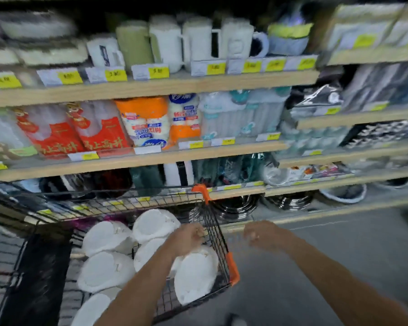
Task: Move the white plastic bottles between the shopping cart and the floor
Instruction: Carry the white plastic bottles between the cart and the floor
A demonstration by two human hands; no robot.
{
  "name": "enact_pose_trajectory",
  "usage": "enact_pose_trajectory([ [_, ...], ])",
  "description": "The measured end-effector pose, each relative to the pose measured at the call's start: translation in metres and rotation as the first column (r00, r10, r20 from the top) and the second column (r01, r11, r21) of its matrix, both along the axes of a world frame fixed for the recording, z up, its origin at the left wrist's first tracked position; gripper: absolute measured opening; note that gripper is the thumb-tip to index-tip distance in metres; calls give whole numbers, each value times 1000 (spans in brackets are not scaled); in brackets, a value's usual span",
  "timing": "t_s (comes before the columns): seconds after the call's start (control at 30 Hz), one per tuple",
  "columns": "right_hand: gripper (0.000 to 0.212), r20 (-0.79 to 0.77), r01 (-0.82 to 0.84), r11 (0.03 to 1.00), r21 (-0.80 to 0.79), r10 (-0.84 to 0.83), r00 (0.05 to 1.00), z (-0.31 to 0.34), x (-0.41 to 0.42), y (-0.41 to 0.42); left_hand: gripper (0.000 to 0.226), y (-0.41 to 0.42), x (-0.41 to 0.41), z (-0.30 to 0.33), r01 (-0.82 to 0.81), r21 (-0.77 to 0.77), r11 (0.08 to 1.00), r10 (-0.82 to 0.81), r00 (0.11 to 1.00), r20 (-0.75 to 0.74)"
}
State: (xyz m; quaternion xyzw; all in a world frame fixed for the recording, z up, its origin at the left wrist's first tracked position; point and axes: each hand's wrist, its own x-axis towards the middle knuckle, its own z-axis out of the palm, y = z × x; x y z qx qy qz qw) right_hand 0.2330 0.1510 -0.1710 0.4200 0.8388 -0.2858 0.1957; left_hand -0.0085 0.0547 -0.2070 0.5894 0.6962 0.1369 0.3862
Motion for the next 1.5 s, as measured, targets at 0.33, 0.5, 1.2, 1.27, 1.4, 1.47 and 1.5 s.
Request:
enact_pose_trajectory([
  [0.33, 34, -95, 483, 870, -96, -491, 866, 30, 226, 13, 5, 118, 215, 37, 389, 131, 912, -383, 921, -68],
  [0.5, 35, -34, 605, 789, -105, -610, 791, 31, 364, 37, 8, 181, 362, 30, 445, 151, 883, -446, 895, -26],
  [1.2, 44, -90, 963, 261, -67, -963, 254, -38, 791, 177, 15, 461, 809, -20, 777, 70, 625, -780, 625, 26],
  [1.27, 46, -99, 975, 210, -74, -974, 202, -43, 822, 190, 18, 494, 851, -20, 822, 63, 566, -824, 567, -2],
  [1.4, 50, -59, 990, 130, -45, -990, 128, -43, 884, 200, 22, 537, 933, -23, 885, 43, 464, -885, 465, -19],
  [1.47, 56, -50, 995, 85, -53, -995, 82, -46, 915, 201, 24, 547, 973, -28, 909, 27, 415, -910, 415, -8],
  [1.5, 59, -47, 997, 61, -56, -997, 58, -48, 931, 201, 25, 550, 993, -32, 917, 20, 398, -917, 398, -1],
])
